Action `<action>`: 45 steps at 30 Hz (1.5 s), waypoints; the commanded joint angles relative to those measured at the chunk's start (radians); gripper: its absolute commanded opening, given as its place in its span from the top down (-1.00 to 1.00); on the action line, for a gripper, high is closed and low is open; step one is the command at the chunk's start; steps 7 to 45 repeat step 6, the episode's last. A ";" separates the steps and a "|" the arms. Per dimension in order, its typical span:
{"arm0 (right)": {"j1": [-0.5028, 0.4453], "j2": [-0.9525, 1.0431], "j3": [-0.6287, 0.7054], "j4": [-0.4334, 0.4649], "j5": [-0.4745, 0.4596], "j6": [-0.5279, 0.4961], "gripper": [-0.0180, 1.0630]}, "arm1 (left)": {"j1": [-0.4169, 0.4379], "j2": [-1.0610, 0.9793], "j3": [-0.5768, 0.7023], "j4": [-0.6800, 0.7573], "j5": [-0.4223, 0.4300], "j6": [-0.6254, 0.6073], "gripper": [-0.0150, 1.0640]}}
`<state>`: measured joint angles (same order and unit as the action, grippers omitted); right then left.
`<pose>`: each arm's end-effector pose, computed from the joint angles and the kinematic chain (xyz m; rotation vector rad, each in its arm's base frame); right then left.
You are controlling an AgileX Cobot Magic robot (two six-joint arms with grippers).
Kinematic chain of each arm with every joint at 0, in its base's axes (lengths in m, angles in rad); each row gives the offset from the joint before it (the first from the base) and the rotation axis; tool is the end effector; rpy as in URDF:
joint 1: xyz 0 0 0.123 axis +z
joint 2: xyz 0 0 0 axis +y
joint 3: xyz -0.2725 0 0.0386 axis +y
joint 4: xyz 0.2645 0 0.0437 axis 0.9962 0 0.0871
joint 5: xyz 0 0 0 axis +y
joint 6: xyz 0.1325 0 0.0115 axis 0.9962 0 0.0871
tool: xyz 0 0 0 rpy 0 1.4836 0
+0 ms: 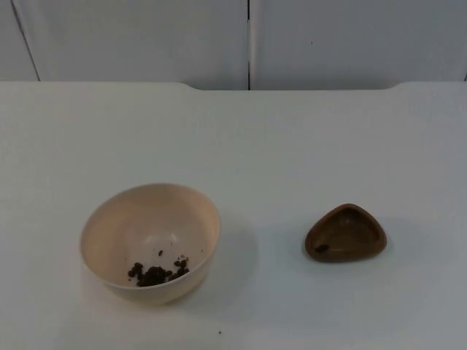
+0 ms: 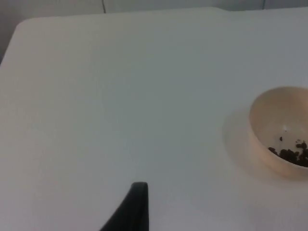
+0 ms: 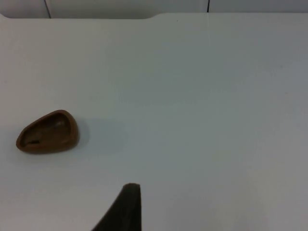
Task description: Pick up the bowl with the left hand and pour the coffee beans from the cup into the bowl with the right hand.
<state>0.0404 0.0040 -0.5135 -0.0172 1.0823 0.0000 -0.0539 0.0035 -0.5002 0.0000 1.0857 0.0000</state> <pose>0.0549 0.0002 0.2677 -0.0404 2.0559 0.0044 0.0558 -0.0030 0.2630 0.0559 2.0720 -0.0331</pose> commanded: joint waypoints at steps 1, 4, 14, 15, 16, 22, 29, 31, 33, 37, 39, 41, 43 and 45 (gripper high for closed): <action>0.002 -0.004 -0.002 0.001 -0.005 -0.010 -0.98 | 0.032 -0.003 0.004 0.000 -0.013 0.000 -0.97; 0.002 -0.004 -0.002 0.001 -0.005 -0.010 -0.98 | 0.058 -0.003 0.004 0.000 -0.013 0.000 -0.97; 0.002 -0.004 -0.002 0.001 -0.005 -0.010 -0.98 | 0.083 -0.003 0.004 0.000 -0.013 0.000 -0.97; 0.002 -0.004 -0.002 0.001 -0.005 -0.010 -0.98 | 0.083 -0.003 0.004 0.000 -0.013 0.000 -0.97; 0.002 -0.004 -0.002 0.001 -0.005 -0.010 -0.98 | 0.083 -0.003 0.004 0.000 -0.013 0.000 -0.97; 0.002 -0.004 -0.002 0.001 -0.005 -0.010 -0.98 | 0.083 -0.003 0.004 0.000 -0.013 0.000 -0.97; 0.002 -0.004 -0.002 0.001 -0.005 -0.010 -0.98 | 0.083 -0.003 0.004 0.000 -0.013 0.000 -0.97; 0.002 -0.004 -0.002 0.001 -0.005 -0.010 -0.98 | 0.083 -0.003 0.004 0.000 -0.013 0.000 -0.97; 0.002 -0.004 -0.002 0.001 -0.005 -0.010 -0.98 | 0.083 -0.003 0.004 0.000 -0.013 0.000 -0.97; 0.002 -0.004 -0.002 0.001 -0.005 -0.010 -0.98 | 0.083 -0.003 0.004 0.000 -0.013 0.000 -0.97; 0.002 -0.004 -0.002 0.001 -0.005 -0.010 -0.98 | 0.083 -0.003 0.004 0.000 -0.013 0.000 -0.97; 0.002 -0.004 -0.002 0.001 -0.005 -0.010 -0.98 | 0.083 -0.003 0.004 0.000 -0.013 0.000 -0.97; 0.002 -0.004 -0.002 0.001 -0.005 -0.010 -0.98 | 0.083 -0.003 0.004 0.000 -0.013 0.000 -0.97; 0.002 -0.004 -0.002 0.001 -0.005 -0.010 -0.98 | 0.083 -0.003 0.004 0.000 -0.013 0.000 -0.97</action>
